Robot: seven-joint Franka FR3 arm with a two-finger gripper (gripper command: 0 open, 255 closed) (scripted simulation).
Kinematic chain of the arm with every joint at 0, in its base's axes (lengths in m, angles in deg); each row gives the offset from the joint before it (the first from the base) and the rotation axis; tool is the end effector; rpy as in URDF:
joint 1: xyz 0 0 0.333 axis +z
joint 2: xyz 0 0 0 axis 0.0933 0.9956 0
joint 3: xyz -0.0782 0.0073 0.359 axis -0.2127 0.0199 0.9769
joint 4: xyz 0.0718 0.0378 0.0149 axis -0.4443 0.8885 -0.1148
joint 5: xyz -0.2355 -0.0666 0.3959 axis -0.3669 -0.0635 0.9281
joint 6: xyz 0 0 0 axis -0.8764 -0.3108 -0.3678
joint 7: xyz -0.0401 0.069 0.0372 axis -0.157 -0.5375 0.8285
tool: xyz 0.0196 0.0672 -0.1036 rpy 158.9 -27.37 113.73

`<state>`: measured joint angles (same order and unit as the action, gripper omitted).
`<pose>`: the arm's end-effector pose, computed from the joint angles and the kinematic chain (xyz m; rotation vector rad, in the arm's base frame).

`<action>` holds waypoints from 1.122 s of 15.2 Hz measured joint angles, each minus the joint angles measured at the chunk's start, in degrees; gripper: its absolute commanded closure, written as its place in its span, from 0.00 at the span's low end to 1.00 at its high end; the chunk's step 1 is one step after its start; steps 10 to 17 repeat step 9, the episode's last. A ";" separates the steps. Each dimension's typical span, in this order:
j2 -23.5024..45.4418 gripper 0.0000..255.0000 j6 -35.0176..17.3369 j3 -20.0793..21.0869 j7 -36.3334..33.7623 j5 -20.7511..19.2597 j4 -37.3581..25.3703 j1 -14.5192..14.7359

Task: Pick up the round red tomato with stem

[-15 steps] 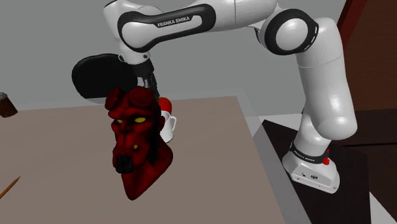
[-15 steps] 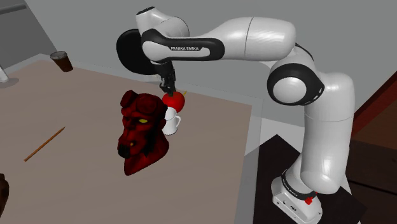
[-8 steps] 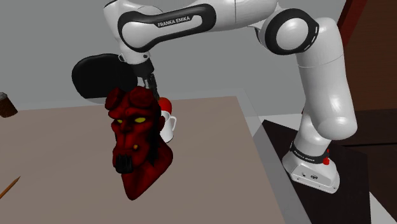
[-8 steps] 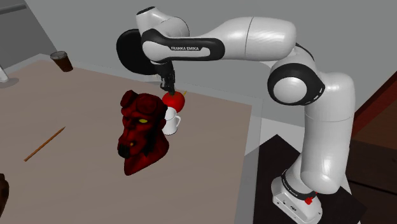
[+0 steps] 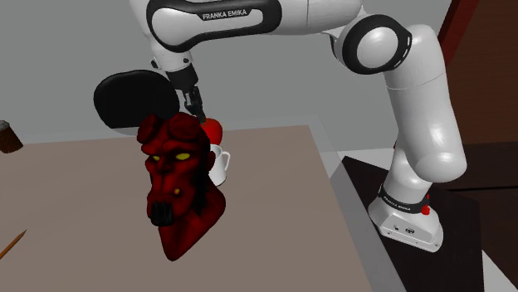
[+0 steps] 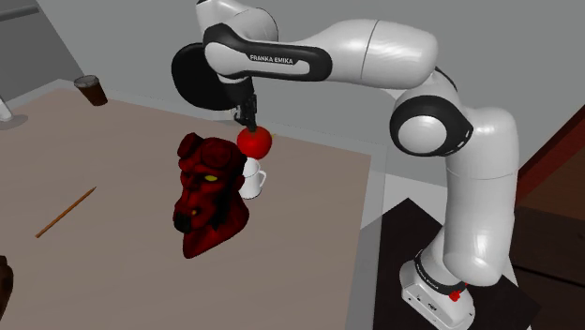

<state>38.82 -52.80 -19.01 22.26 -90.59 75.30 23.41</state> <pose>0.6848 0.3442 0.5677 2.8147 1.1983 -0.1818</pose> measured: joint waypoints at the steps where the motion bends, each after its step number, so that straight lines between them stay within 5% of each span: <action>1: 0.38 1.00 0.84 0.00 -0.01 -0.09 -1.22 0.18; 9: 4.55 1.00 9.29 -0.24 0.66 -1.02 -13.90 1.75; 17: 4.55 1.00 9.29 -0.24 0.66 -1.02 -13.90 1.75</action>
